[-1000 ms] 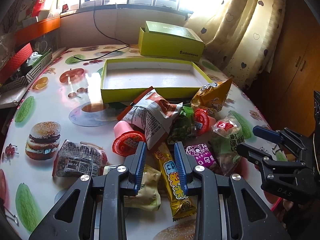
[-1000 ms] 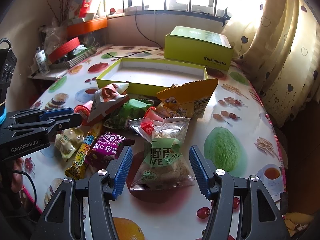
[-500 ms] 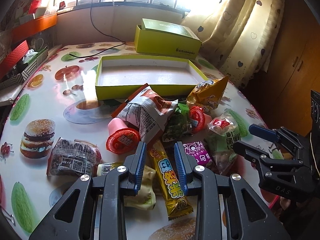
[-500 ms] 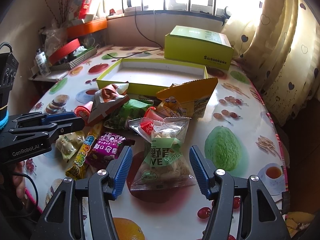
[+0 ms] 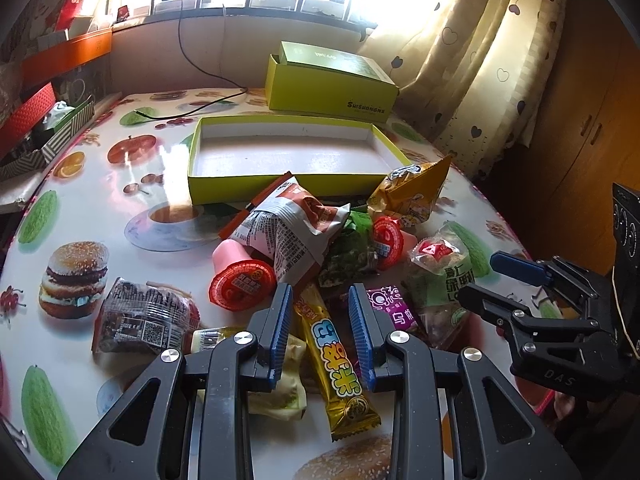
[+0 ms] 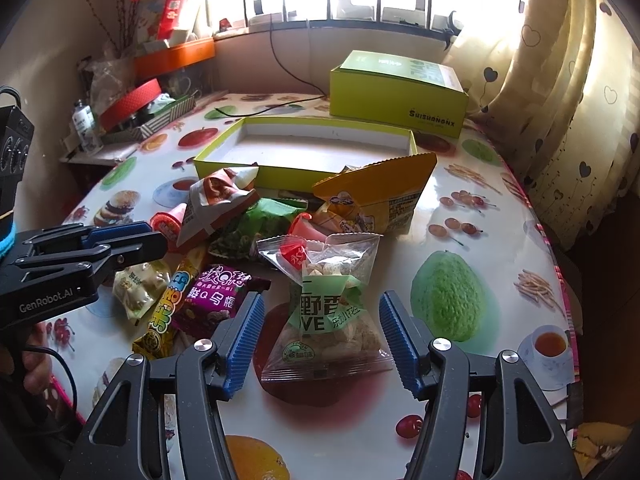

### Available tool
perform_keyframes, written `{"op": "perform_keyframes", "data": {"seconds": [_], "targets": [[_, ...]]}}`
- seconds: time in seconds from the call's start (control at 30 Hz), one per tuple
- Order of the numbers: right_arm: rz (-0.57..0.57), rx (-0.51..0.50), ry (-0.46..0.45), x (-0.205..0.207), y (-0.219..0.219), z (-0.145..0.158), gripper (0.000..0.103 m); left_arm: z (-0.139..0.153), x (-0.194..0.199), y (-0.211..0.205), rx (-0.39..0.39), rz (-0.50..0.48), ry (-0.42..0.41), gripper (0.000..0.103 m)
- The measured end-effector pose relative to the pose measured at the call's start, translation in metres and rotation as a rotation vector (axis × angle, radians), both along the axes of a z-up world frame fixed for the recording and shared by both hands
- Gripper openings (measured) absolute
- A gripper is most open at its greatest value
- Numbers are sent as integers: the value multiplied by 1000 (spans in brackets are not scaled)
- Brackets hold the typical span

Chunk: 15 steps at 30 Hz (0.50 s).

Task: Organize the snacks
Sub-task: 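Move both grippers over the snack heap toward the packets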

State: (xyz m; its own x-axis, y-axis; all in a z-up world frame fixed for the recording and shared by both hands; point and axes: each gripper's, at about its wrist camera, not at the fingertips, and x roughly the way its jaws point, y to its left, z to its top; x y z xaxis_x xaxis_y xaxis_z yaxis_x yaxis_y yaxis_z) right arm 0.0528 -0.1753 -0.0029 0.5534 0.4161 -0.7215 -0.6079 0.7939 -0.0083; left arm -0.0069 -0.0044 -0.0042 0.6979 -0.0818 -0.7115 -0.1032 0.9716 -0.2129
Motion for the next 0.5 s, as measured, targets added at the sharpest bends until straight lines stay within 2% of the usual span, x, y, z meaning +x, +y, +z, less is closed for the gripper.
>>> {"op": "perform_keyframes", "data": {"seconds": [0.5], "targets": [[-11,40,11,8,-5,3,61,-1,4,4,-5,0,10,30]]}}
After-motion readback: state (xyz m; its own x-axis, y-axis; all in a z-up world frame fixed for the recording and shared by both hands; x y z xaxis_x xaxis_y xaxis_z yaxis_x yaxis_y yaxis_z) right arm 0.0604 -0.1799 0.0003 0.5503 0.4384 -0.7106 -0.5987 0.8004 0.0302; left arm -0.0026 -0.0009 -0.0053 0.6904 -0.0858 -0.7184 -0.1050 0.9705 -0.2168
